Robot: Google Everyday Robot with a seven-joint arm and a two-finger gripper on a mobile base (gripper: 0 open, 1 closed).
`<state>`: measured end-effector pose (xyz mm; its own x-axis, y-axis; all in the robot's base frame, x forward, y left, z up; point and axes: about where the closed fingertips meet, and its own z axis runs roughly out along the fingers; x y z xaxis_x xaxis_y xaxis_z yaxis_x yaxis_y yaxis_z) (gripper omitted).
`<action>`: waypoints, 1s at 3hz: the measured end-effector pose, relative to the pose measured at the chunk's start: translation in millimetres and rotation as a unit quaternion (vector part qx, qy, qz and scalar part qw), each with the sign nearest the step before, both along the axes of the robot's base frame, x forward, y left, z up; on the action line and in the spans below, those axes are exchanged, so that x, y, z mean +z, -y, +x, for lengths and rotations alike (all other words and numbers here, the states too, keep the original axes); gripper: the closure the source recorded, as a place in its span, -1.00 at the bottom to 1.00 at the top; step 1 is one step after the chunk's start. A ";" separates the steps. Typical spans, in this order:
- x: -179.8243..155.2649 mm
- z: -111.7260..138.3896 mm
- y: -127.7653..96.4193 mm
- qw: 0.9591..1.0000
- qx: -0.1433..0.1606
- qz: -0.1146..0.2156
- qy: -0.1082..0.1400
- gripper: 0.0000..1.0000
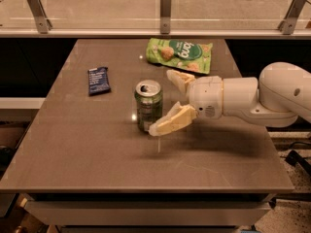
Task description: Knock green can over
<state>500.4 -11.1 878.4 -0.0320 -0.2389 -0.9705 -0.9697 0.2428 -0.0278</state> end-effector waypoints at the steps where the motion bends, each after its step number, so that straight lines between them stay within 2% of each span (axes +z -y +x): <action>1: 0.1 -6.9 -12.9 1.000 0.016 0.005 0.005 -0.90; 2: -3.8 -13.0 -20.5 1.000 0.028 0.013 0.007 -0.55; 3: -2.9 -13.8 -22.6 0.999 0.030 0.012 0.007 -0.09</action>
Offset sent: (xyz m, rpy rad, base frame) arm -0.0187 0.0244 -0.0105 0.0460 -0.0147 0.0722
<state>486.6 11.5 875.5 -0.0041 -0.2163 -0.9763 -0.9819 0.1859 -0.0371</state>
